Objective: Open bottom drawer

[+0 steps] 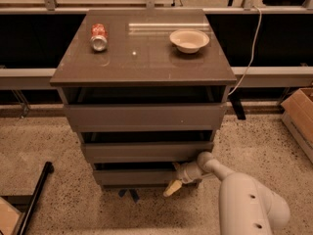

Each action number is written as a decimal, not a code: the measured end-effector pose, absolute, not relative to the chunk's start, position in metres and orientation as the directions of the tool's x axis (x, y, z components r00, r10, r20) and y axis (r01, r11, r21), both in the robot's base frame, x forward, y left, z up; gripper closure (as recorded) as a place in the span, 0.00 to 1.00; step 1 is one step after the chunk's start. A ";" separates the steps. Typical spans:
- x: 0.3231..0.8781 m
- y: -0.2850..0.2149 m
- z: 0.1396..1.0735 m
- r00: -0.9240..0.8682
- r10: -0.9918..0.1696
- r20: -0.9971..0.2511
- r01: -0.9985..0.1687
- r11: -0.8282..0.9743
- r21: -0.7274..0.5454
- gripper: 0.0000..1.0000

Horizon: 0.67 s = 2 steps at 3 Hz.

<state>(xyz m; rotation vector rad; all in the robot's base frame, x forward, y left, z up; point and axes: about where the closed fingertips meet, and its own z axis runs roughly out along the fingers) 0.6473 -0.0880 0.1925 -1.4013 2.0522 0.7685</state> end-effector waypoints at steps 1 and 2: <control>0.647 -0.082 0.182 -0.333 -0.634 -0.698 -0.939 0.288 0.186 0.19; 0.647 -0.082 0.188 -0.333 -0.634 -0.698 -0.939 0.288 0.186 0.42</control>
Offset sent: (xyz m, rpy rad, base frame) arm -0.0169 0.0123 -0.0220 0.0160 0.0963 0.0332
